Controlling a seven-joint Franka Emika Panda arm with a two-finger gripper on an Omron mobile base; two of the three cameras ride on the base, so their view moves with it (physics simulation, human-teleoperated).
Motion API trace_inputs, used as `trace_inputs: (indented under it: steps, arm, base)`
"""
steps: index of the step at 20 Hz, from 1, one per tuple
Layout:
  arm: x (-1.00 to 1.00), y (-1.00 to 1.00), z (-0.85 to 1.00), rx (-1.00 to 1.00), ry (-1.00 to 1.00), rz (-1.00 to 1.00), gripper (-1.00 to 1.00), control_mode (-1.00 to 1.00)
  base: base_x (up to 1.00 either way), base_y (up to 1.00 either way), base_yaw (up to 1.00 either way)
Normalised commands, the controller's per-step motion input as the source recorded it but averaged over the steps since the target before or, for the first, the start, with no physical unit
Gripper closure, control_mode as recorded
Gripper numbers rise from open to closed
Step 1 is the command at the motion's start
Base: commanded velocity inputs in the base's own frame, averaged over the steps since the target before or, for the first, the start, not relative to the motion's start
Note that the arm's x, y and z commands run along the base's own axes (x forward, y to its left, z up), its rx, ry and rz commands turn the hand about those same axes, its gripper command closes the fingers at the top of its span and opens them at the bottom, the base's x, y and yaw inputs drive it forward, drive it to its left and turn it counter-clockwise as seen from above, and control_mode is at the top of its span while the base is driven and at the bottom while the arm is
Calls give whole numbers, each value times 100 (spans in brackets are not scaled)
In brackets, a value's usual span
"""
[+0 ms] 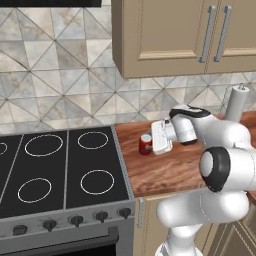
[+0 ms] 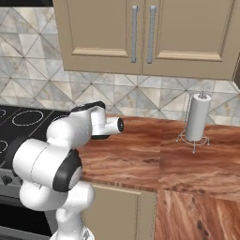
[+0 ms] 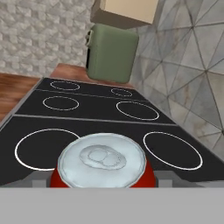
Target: Four empty soda cans are scattered around the kitchen. Gather all the cans and cluster them next to the stove for recycling.
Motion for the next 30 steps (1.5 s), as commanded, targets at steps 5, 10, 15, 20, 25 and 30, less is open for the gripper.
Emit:
trace_inputs:
  steps: [5, 10, 15, 20, 25, 30]
  arm:
    - [23, 10, -27, 0, 3, -4, 100, -100]
    - [21, 11, -27, 0, 2, -4, 100, -100]
    - [19, 14, -26, 0, 2, -4, 100, -100]
    - [31, 13, -21, 1, 0, -4, 100, -100]
    - [39, 4, -17, 0, 0, -3, 100, -100]
    - [31, 0, -21, 0, 0, -3, 100, -100]
  base:
    - [0, 0, 0]
    - [0, 0, 0]
    - [0, 0, 0]
    - [0, 0, 0]
    - [0, 0, 0]
    - [0, 0, 0]
